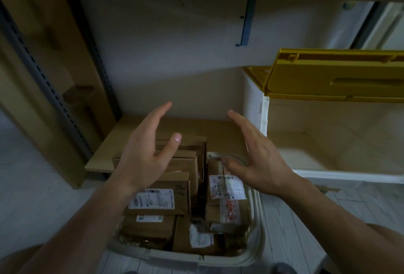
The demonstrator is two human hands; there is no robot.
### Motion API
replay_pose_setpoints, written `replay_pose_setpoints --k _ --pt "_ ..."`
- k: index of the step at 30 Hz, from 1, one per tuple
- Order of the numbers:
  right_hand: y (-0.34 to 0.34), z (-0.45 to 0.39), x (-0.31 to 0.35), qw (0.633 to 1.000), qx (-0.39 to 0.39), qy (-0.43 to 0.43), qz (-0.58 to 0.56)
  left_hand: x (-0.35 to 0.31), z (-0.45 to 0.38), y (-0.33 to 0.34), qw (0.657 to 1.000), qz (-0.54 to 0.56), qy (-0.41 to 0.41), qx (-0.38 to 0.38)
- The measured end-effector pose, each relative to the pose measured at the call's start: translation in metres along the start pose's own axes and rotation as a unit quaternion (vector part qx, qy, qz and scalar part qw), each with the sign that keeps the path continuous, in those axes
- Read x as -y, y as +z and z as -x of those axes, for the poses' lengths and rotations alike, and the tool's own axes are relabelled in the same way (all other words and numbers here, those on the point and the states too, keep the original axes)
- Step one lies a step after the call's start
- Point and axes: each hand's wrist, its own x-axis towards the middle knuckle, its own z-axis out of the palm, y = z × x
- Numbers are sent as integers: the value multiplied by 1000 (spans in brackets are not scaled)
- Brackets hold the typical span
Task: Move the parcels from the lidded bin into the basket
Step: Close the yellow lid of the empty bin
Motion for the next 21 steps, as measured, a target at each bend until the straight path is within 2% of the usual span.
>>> replay_pose_setpoints --k 5,12,17,21 --pt "2 -7 -8 1000 -6 -6 3 -6 -5 12 1000 -1 14 10" --pt "-14 -8 -18 997 -72 -11 19 -21 -28 44 998 26 42 26" --pt "-37 6 -37 993 -105 30 45 -36 -58 70 995 49 57 64" --pt "-56 18 -46 988 -128 47 66 -66 -86 89 983 168 42 65"
